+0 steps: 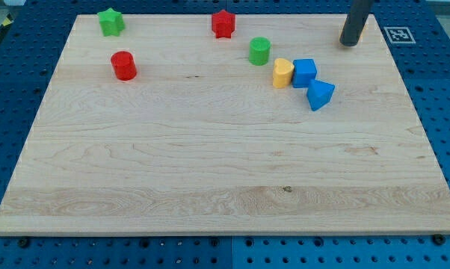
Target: Move the red circle to the bottom of the blue triangle
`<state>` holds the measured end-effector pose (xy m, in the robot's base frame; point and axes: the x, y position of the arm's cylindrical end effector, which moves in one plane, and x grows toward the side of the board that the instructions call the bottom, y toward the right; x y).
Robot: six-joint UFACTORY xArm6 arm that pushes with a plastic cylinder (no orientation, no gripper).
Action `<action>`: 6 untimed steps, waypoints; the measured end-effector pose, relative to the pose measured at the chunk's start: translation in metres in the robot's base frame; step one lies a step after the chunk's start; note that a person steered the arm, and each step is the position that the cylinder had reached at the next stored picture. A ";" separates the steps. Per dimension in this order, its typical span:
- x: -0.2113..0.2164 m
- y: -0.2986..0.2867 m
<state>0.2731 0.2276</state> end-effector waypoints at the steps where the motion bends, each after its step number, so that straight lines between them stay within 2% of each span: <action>1: 0.007 0.009; 4: -0.017 0.019; 5: 0.010 -0.006; 6: 0.013 -0.043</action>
<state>0.2865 0.1843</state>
